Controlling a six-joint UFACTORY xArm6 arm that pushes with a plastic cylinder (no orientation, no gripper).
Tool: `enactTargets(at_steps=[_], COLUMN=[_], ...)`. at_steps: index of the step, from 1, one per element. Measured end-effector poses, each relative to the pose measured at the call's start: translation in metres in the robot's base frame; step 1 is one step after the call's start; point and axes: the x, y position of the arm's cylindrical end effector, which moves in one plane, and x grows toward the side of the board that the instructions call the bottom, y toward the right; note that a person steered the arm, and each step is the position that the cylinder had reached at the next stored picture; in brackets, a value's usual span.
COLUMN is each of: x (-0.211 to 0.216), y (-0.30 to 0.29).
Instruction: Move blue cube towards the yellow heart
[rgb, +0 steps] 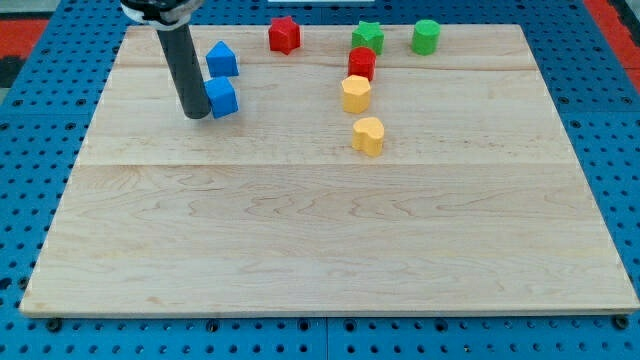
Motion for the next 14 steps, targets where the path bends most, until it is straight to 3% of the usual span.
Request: enactTargets(at_steps=[1,2,5,6,7,8,9,10,12,14], x=[-0.032,-0.057,0.063,0.021,0.032,0.082,0.097,0.101,0.157,0.148], y=[-0.025,-0.008,0.090,0.047,0.100,0.145,0.173,0.132,0.189,0.199])
